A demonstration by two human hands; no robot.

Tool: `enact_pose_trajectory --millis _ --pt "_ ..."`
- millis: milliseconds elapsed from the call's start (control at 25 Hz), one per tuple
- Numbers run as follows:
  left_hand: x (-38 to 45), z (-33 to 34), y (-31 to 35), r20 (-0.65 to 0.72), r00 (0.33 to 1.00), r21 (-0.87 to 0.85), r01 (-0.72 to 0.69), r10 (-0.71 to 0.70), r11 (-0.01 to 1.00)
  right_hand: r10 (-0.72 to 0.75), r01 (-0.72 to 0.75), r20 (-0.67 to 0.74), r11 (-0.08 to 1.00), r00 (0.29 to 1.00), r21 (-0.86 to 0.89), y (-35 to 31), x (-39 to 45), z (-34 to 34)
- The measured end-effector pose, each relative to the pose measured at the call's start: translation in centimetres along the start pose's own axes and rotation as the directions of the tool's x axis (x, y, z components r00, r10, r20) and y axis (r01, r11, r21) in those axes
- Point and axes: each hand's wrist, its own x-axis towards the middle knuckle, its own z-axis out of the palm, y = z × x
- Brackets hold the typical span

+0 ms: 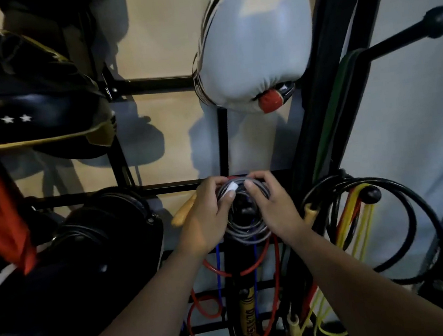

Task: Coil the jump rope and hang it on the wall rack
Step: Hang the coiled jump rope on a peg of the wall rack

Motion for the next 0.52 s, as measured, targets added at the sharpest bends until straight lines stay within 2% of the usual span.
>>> enact_pose_trajectory --millis 320,520 --pt "1.8 0.6 -1.9 -0.016 0.998 -0.011 0.055 -0.055 0.998 0.154 -0.158 0.068 0.985 0.986 0.071 2.0 2.0 1.1" --pt "2.3 -0.5 -1.5 0.066 0.994 -0.016 0.087 -0.086 0.996 0.168 -0.171 0.082 0.985 0.982 0.032 0.8 2.4 0.1"
